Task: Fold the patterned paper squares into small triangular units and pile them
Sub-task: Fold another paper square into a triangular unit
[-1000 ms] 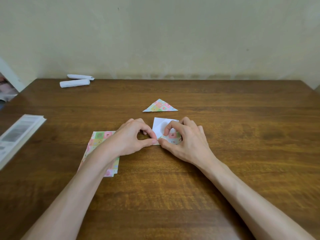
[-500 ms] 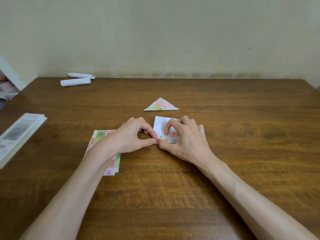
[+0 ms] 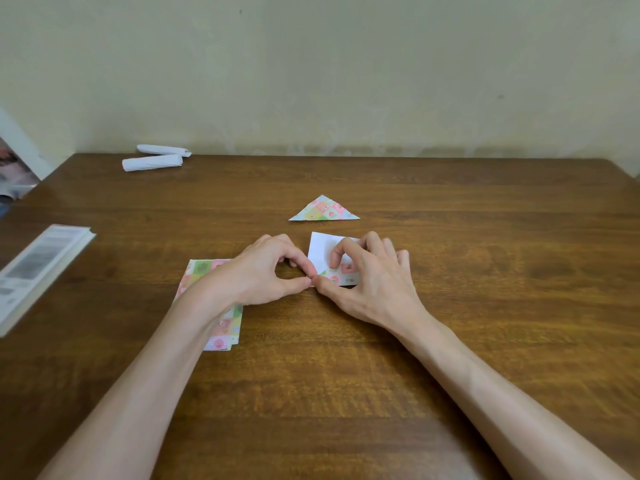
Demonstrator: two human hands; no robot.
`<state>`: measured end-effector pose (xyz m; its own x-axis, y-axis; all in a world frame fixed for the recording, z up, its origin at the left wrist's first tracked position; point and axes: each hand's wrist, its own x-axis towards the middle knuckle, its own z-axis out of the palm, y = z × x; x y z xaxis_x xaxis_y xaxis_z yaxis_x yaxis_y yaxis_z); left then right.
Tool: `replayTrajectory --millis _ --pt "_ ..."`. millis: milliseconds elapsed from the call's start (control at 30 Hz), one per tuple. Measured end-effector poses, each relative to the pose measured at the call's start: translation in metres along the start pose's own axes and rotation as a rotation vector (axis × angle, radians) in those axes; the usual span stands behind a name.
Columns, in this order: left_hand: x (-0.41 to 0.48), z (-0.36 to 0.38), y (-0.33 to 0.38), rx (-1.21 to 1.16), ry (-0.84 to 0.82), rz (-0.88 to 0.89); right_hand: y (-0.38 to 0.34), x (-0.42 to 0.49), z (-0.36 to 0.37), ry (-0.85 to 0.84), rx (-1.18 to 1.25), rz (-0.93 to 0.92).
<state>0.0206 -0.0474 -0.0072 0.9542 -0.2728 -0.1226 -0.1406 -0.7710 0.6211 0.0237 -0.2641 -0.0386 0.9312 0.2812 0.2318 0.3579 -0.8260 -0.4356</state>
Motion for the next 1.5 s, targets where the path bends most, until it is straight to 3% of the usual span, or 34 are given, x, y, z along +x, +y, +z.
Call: replayTrajectory --millis 1267,1500 --pt "-0.002 0.008 0.018 0.028 0.101 -0.104 0.0 0.004 -0.017 -0.127 0.15 0.056" --pt "-0.001 0.019 0.024 0.098 0.212 -0.147 0.001 0.004 -0.017 -0.128 0.146 0.048"
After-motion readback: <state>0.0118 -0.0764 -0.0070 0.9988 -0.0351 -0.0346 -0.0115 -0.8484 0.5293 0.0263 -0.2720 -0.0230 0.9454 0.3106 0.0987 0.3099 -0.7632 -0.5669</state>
